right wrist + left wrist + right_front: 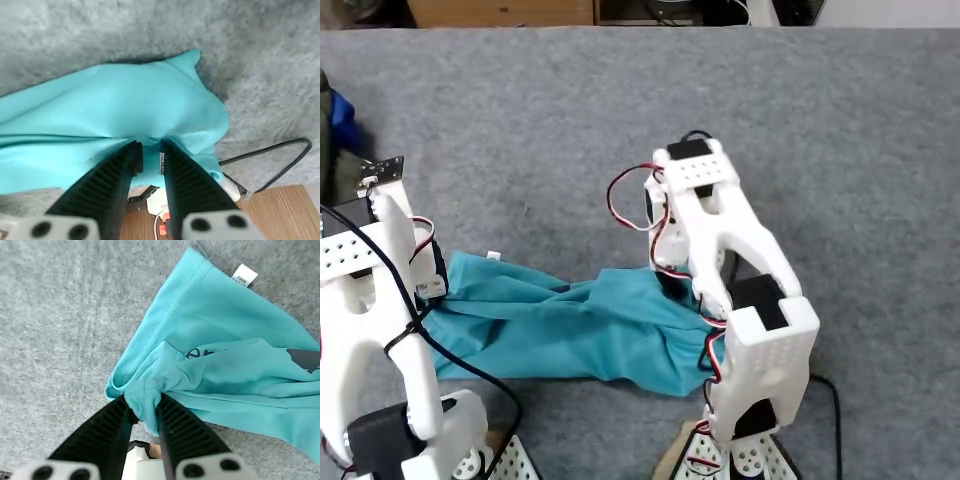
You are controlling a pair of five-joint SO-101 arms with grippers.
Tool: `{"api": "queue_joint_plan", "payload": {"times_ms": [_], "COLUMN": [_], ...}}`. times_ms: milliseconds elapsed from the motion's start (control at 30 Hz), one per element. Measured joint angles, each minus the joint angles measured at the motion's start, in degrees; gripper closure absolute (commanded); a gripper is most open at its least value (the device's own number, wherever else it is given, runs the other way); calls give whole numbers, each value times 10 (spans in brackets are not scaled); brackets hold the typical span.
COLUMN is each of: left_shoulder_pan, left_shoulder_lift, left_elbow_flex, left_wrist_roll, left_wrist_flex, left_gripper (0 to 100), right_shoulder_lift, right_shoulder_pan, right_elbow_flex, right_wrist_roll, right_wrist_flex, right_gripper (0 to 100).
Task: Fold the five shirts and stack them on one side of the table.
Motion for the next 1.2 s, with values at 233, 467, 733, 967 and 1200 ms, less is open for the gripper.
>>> {"api": "queue_joint_plan", "payload": {"times_ms": [233,467,733,967,1200], "left_shoulder_pan": [0,0,0,0,0], "left_shoulder_lift": [0,0,0,0,0], "left_elbow_flex": [0,0,0,0,0], "left_wrist_roll": [0,0,0,0,0], "left_wrist_flex": [0,0,0,0,0], "left_gripper": [981,981,981,981,981], "right_shoulder_lift": [0,0,-4,18,56], "right_shoulder_pan": [0,0,0,0,-1], "right_elbow_flex": [-20,-16,36,36,36], "right_wrist_roll": [0,40,44,44,44], "right_wrist_flex": [1,10,10,-20,-39], "right_gripper": [928,927,926,926,926]}}
